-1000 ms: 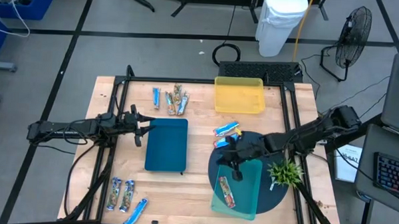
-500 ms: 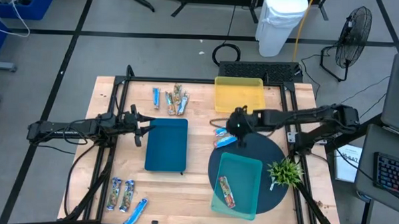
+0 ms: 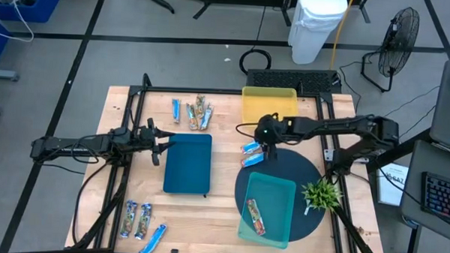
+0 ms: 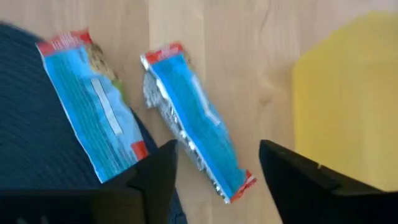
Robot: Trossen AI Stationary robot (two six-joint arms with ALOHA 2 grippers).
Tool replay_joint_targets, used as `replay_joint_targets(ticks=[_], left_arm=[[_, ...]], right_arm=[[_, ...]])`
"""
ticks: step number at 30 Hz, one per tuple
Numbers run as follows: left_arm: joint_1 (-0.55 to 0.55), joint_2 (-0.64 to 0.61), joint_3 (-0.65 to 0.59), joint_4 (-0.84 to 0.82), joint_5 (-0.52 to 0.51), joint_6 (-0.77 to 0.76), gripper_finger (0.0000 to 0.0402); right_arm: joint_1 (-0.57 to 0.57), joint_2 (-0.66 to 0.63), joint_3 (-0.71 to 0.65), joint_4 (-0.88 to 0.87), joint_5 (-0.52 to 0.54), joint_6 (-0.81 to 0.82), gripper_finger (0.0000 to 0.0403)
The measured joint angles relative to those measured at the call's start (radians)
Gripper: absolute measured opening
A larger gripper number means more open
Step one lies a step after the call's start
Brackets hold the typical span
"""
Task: Pick and place Granola Bars by type
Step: Put the top red granola bar into the green bin
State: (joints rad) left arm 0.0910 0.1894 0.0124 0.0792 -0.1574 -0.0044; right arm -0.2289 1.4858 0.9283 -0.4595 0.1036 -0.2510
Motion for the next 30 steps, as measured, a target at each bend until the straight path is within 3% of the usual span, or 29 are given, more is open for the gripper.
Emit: replay_joint_targets(ticks=[7, 19, 25, 30], left_arm=[[0.0, 0.0, 0.0, 0.0, 0.0, 0.0, 0.0161], [0.0, 0.0, 0.0, 0.0, 0.0, 0.0, 0.0161], [0.0, 0.0, 0.0, 0.0, 0.0, 0.0, 0.0161], [0.0, 0.0, 0.0, 0.0, 0.0, 0.0, 0.0161]], right_arm=[[0.001, 0.087, 0.0, 0.015, 0.005, 0.0, 0.0241], [0.001, 0.133, -0.001, -0.001, 0.109, 0.003, 0.0204], [0.001, 0.133, -0.001, -0.002, 0.106, 0.006, 0.0166], [0.001, 0.133, -0.001, -0.005, 0.103, 0.005, 0.0106]])
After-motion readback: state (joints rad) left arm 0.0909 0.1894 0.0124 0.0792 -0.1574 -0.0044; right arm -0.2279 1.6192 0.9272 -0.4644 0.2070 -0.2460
